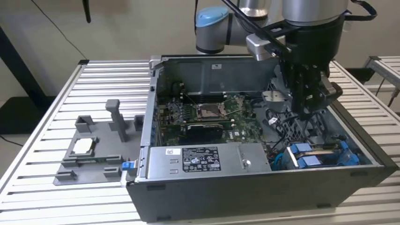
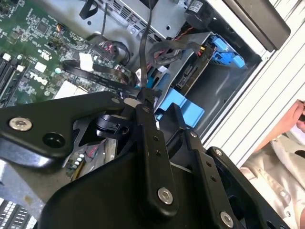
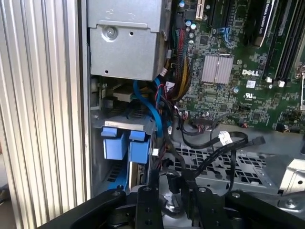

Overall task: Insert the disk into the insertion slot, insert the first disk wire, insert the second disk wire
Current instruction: 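Insert the second disk wire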

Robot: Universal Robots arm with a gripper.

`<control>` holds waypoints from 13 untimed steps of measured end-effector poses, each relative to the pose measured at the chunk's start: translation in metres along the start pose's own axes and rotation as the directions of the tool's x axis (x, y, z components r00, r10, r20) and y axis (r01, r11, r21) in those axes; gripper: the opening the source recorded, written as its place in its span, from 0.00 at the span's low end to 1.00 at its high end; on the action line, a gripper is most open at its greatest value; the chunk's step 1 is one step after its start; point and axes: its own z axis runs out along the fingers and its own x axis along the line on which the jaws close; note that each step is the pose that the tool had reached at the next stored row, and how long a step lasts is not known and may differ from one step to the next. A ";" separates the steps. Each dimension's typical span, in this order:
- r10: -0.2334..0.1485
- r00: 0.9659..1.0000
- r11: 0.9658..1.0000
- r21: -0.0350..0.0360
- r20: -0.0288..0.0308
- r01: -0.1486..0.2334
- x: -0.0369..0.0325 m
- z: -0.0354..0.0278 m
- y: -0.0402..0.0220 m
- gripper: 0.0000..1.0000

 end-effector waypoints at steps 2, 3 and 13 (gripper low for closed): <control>-0.002 1.000 1.000 0.007 -0.004 0.002 -0.0008 0.0012 0.0009 0.33; -0.003 1.000 1.000 0.013 -0.004 0.003 -0.0011 0.0016 0.0015 0.33; -0.004 1.000 1.000 0.021 -0.005 0.004 -0.0017 0.0018 0.0027 0.24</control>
